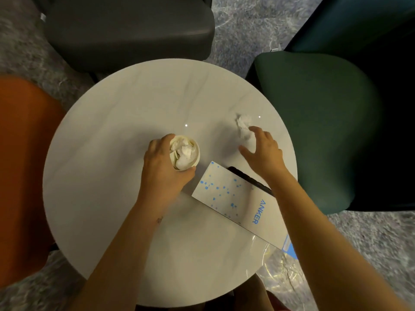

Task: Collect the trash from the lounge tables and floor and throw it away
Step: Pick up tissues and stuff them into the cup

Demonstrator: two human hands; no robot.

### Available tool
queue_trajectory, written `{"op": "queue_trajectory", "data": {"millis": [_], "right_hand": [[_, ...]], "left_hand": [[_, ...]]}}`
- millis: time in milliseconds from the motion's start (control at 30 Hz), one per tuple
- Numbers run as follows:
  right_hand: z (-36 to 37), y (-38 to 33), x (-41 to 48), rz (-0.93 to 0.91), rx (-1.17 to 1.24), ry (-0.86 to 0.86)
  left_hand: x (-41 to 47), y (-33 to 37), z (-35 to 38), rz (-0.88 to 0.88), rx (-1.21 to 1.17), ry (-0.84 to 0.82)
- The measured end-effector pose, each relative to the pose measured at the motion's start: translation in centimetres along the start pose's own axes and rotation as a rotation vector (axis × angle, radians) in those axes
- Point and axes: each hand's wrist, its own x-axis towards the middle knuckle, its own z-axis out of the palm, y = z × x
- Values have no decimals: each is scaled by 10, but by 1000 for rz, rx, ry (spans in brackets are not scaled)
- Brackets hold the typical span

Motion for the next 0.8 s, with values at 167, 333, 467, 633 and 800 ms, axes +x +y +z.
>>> {"op": "queue_trajectory", "data": {"millis": [167, 333, 467, 633, 800], "right_hand": [[23, -2, 41, -3, -76, -26], [38, 0, 46, -50, 15, 131], [34, -11, 36, -89, 172, 129], [14, -55, 2, -286, 539, 187], [20, -82, -23, -365, 505, -20]], "left_hand": [[4, -1, 4, 23, 13, 0], [7, -6, 9, 44, -5, -2], [7, -11, 7, 45, -58, -40], [7, -14, 3, 69, -86, -45], [7, -13, 3, 110, -65, -9]]}}
